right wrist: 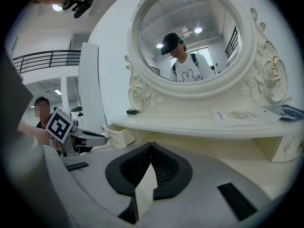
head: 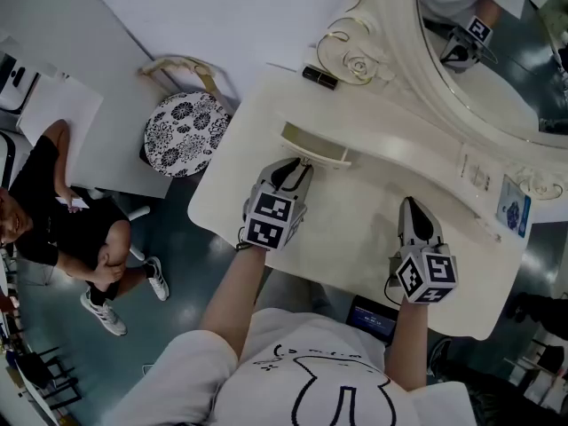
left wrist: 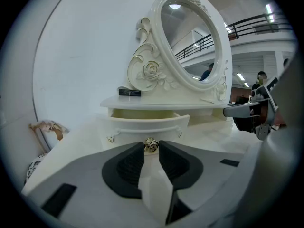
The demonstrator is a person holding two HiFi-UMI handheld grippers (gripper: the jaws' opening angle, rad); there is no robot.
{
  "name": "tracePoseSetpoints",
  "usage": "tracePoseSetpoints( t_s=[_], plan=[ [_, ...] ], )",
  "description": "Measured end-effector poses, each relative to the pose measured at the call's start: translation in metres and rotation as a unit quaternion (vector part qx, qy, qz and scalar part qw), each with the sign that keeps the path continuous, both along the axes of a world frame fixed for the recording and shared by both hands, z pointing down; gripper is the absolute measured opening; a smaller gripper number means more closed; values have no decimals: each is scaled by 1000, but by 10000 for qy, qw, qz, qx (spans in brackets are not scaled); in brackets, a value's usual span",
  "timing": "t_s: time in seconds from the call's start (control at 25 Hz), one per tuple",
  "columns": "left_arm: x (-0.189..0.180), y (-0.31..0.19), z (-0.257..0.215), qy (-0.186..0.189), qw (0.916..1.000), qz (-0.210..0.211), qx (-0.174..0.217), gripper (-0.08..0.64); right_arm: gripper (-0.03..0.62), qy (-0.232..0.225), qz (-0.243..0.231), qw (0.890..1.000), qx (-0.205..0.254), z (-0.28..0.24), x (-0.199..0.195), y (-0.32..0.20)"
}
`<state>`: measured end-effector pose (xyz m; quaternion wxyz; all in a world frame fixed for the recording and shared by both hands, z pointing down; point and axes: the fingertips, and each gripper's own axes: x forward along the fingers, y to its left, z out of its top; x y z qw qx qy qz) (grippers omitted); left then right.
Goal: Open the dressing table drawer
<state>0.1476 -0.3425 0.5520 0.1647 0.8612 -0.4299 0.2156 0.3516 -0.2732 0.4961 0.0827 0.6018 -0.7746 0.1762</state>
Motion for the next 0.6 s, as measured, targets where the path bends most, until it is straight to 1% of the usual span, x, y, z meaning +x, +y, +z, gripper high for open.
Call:
tracePoseSetpoints(
  t_s=[0.6],
  plan=[
    [-7,15,-1,-22,10000,-51,27,106,15,-24,-57,10000,38,0,-4,14]
  ],
)
